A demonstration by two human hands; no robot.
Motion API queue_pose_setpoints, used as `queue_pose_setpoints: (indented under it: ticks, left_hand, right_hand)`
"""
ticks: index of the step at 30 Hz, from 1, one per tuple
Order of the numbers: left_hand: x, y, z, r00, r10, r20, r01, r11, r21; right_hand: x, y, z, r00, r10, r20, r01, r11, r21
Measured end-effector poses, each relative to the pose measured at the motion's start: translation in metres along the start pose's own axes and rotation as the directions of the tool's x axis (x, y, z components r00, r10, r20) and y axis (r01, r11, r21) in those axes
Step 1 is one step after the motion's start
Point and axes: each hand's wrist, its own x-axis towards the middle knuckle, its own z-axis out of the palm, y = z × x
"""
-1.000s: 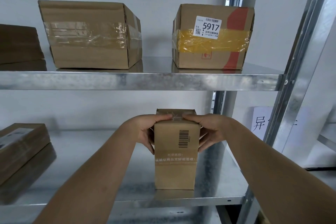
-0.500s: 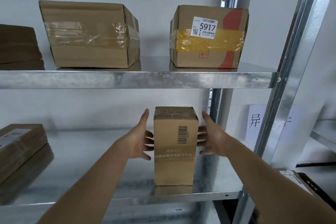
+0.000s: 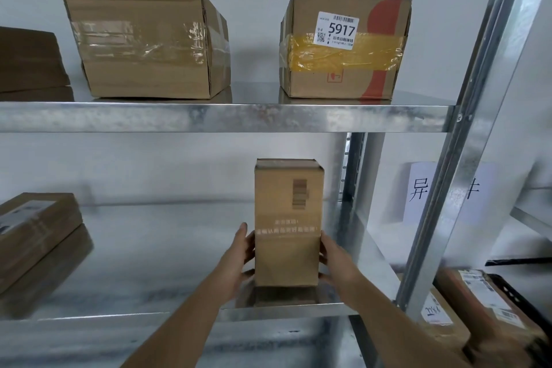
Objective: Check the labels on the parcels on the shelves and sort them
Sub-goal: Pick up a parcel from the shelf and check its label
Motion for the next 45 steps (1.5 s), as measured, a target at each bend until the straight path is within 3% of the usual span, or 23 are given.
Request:
queue_pose_setpoints:
  ticks: [6,11,18,23,27,30,32,36,39,45]
  left_hand:
    - [0.0,0.008,-0.001,0.998,0.039,-0.048,-0.027,0.973,0.231]
    - [-0.006,-0.005,0.003,0.998,-0.045,-0.037,0.055,0.938,0.343]
    - [-0.01,-0.02,0.002,0.993,-0.103,-0.055,0.112,0.968,0.223]
    - [-0.011,-0.031,-0.008,0.995,-0.098,-0.02,0.098,0.995,-0.001]
    - [-0.027,-0.03,0.0,0.996,-0.081,0.042,0.077,0.993,0.085]
    - [-0.044,-0.016,0.004,0.996,0.033,0.078,-0.053,0.964,0.261]
    - [-0.051,-0.002,0.008,0.985,0.15,0.088,-0.173,0.892,0.418]
    - [-0.06,0.044,0.007,0.958,0.288,-0.002,-0.259,0.865,0.429]
    - [-0.057,0.086,0.007,0.964,0.263,-0.033,-0.232,0.896,0.379]
    - [-0.05,0.141,0.014,0.998,0.065,-0.021,-0.052,0.918,0.394]
  right_hand:
    - [0.007,-0.018,-0.007,0.999,0.03,-0.015,-0.033,0.974,-0.225]
    - [0.014,-0.013,-0.007,0.991,0.125,-0.051,-0.134,0.956,-0.263]
    - [0.019,0.004,-0.006,0.979,0.191,-0.065,-0.199,0.964,-0.174]
    - [0.012,0.025,-0.015,0.982,0.183,-0.039,-0.184,0.983,-0.002]
    - [0.002,0.029,-0.015,0.994,0.104,0.023,-0.104,0.994,0.015]
    - [-0.006,0.016,-0.017,0.998,0.04,0.044,-0.037,0.997,-0.066]
    - [-0.01,0.001,-0.021,0.996,-0.028,0.081,0.041,0.985,-0.169]
    - [-0.017,-0.04,-0.028,0.984,-0.14,0.107,0.167,0.934,-0.314]
    - [-0.017,-0.082,-0.029,0.981,-0.168,0.097,0.193,0.891,-0.411]
    - [-0.008,-0.129,-0.032,0.994,-0.015,0.106,0.071,0.838,-0.541]
